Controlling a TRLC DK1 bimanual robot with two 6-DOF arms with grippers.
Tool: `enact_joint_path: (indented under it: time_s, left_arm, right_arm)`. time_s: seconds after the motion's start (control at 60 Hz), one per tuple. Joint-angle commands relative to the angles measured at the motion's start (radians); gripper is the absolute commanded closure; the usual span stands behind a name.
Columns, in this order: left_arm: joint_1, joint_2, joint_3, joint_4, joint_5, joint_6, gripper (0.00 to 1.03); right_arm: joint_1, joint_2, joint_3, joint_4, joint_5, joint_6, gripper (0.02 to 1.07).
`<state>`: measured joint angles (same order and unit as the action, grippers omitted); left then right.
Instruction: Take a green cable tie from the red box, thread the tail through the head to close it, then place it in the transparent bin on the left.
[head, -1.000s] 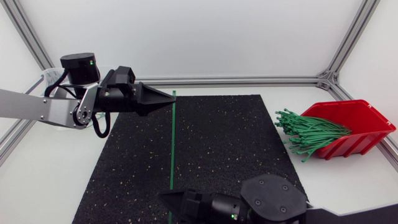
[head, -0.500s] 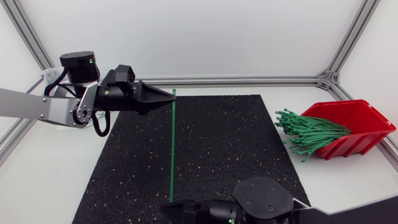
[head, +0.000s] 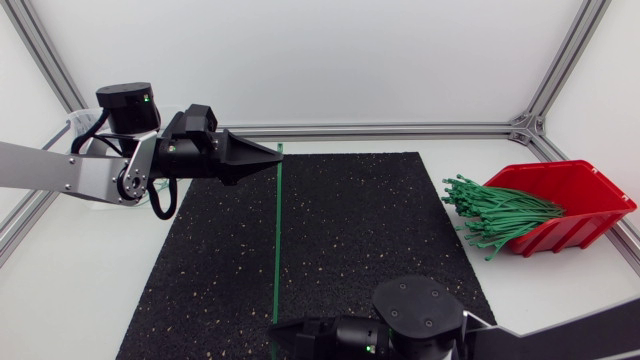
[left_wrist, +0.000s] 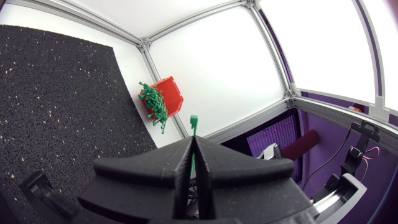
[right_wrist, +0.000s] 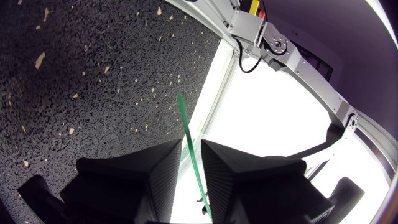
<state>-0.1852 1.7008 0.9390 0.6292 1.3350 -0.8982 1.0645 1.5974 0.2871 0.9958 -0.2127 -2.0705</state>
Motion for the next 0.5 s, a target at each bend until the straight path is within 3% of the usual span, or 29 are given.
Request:
enact_joint_path:
  time_s: [0.0,0.483]
  left_arm:
    - [0.003,0.017,0.024,0.006,0.018,-0.028,1.0]
    - [0.007,0.019,0.03,0.003,0.018,-0.03,1.0]
  right_arm:
    - [-0.006,0.003,0.004,0.014,-0.001,-0.023,0.83]
    - [-0.006,-0.019,-0.014,0.017,-0.014,-0.014,0.89]
